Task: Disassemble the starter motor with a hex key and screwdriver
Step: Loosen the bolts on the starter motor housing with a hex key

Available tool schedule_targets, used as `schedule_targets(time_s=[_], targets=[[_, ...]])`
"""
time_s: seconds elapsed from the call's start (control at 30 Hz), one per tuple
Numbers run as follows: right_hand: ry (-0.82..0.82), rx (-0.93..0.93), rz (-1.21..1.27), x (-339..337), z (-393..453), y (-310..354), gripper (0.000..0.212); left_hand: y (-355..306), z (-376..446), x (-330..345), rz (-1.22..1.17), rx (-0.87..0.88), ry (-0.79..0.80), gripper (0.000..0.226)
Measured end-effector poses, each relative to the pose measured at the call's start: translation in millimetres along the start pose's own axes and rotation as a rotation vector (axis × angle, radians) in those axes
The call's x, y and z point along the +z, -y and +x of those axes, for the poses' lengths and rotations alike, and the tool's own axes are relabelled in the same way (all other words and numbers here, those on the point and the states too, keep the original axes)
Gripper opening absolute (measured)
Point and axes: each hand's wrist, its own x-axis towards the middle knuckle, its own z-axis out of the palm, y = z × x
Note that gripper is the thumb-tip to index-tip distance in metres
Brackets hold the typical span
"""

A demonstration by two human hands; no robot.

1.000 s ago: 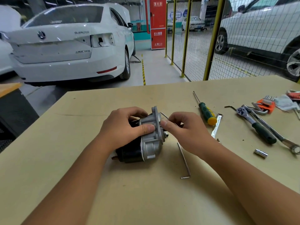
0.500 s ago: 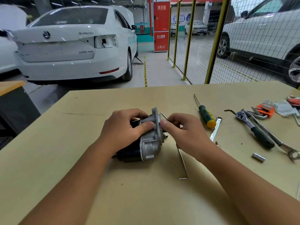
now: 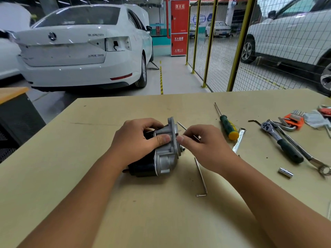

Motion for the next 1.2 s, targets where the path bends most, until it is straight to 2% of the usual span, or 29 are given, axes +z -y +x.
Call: schedule_targets(time_s=[0.1,0.2,0.4,0.53,0.7,0.87,1.03,1.2], targets=[[-0.004,0.041,0.101,0.1,-0.8,-0.9,0.024,0.1,0.3,-0.3,0.003,0.006,-0.001,0.051],[-0.010,0.000,0.005,0.8,-0.3,-0.3,0.029,0.4,-0.6,0.5,0.020,0.001,-0.010,0.045],[-0.019,0.025,0.140,-0.3,-0.7,2.3,0.011,1.3,-1.1,3.2,0.044,0.002,-0.051,0.040],[-0.006,0.007,0.025,-0.2,-0.6,1.5,0.029,2.3,-0.4,3.4,0.038,0.007,-0.045,0.040],[0.017,0.027,0.086,-2.0,-0.8,0.7,0.015,2.9,-0.9,2.5,0.037,0.012,-0.037,0.042],[0.009,0.026,0.011,-1.9,0.0,1.3,0.027,2.6,-0.8,2.3,0.040,0.018,-0.035,0.040],[0.019,0.058,0.115,-4.4,-1.0,1.5,0.011,3.2,-1.4,1.3,0.044,0.016,-0.022,0.045],[0.027,0.031,0.007,-3.2,-0.9,1.1,0.031,2.5,-1.9,1.5,0.039,0.000,-0.011,0.049]])
